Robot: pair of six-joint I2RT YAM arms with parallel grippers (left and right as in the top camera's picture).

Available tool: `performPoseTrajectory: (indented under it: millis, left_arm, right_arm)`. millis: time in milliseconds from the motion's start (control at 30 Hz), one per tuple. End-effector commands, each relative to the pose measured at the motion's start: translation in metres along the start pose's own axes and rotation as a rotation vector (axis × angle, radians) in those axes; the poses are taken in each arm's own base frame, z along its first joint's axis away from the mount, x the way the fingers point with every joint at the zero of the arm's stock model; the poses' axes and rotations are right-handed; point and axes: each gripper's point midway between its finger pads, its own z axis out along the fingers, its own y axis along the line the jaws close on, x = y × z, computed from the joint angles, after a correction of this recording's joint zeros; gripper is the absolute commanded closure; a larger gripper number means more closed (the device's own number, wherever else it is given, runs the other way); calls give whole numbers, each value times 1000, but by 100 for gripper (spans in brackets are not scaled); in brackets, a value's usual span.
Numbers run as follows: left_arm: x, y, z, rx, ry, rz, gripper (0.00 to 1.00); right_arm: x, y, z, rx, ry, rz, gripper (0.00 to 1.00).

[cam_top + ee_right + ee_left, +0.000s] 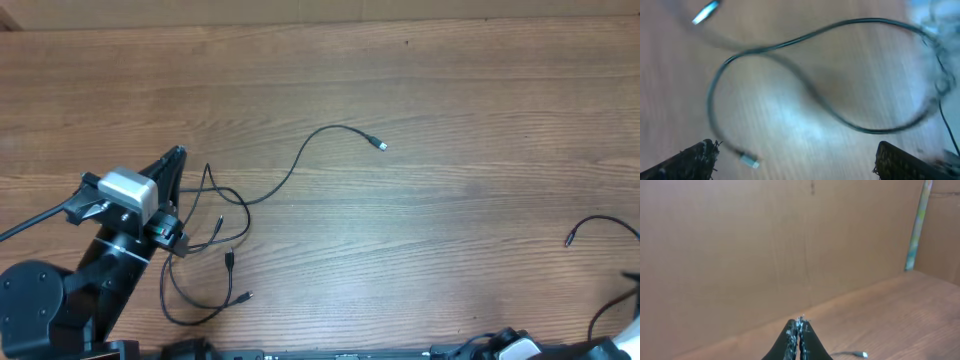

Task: Untangle cables

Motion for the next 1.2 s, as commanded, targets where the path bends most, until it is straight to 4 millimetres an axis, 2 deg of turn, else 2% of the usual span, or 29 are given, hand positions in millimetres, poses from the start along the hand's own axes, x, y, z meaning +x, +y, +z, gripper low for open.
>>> performPoseTrajectory:
  millis: [0,167,267,333,500,700,933,1033,1167]
  left_arm:
    - [-19,0,-6,-19,-57,2,94]
    - [-24,1,-6,-19,-77,-16,94]
    - [-29,1,-7,-18,-95,-42,84]
    - [-29,1,-7,-17,-95,-41,82]
    - [-27,0,-7,-14,-89,-46,80]
    - [-25,0,-6,-14,-79,-52,79]
    - [-24,0,-6,-14,-78,-46,78]
    - [-21,0,-6,-14,-63,-56,77]
    - [-13,0,-5,-14,-33,-77,74]
  right_arm:
    - [-13,-24,0,-28,39,200,0]
    - [-17,-63,13,-15,95,340,0]
    - [-6,-89,28,-8,150,464,0]
    - [0,-97,39,-23,166,514,0]
    - [9,-108,59,-52,166,541,0]
    - [-1,-107,61,-65,126,533,0]
    - [-5,-120,65,10,92,540,0]
    - [-6,-120,66,9,88,537,0]
    - [-10,-119,65,-1,76,458,0]
